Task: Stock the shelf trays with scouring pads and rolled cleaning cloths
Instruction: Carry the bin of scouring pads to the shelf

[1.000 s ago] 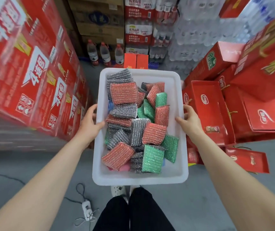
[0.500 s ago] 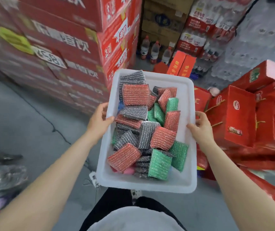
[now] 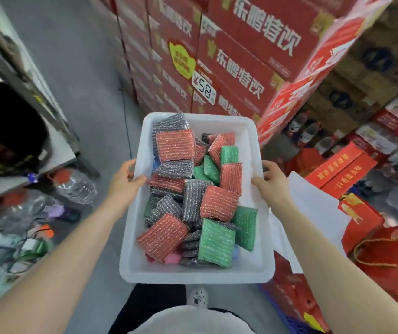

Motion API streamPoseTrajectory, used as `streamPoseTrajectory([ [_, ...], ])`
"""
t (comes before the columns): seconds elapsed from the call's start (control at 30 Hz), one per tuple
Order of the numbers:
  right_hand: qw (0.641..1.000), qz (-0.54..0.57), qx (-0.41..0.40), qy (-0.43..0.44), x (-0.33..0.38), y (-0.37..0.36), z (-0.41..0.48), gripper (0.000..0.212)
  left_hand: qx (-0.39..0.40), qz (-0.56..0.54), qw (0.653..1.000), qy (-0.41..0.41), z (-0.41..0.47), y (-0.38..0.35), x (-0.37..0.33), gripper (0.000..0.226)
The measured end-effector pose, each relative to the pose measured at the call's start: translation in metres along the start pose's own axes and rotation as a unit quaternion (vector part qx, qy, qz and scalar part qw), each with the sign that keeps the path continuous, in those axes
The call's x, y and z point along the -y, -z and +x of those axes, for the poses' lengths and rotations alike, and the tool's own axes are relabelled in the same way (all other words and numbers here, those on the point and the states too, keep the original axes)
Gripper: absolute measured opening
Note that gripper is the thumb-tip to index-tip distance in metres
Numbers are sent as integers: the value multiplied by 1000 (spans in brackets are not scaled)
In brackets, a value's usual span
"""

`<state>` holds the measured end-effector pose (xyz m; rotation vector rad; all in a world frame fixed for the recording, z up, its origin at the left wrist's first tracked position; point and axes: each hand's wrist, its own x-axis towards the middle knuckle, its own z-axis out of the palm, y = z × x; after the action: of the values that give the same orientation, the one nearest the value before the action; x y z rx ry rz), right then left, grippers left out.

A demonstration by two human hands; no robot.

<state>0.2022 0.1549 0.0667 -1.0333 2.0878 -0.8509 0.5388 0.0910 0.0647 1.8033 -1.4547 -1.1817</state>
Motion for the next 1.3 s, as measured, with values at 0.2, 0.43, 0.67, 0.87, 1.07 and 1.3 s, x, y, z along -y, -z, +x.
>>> streamPoseTrajectory([
  [0.2, 994, -22, 53, 89, 92, -88, 66, 46, -101, -10, 995, 8, 59, 77, 16, 49],
  [0.43, 985, -49, 106, 130, 207, -216, 180, 47, -163, -38, 985, 43, 201, 159, 33, 46],
  [0.67, 979, -59, 137, 138, 336, -310, 284, 52, -192, -22, 979, 69, 338, 253, 11, 49],
  [0.87, 969, -57, 168, 170, 426, -376, 384, 51, -233, -44, 968, 85, 454, 299, -5, 48],
  [1.07, 954, -73, 202, 209, 523, -449, 511, 55, -290, -63, 949, 107, 578, 328, -24, 49],
  [1.3, 931, -85, 249, 252, 646, -537, 630, 55, -351, -70, 923, 139, 701, 376, -55, 53],
])
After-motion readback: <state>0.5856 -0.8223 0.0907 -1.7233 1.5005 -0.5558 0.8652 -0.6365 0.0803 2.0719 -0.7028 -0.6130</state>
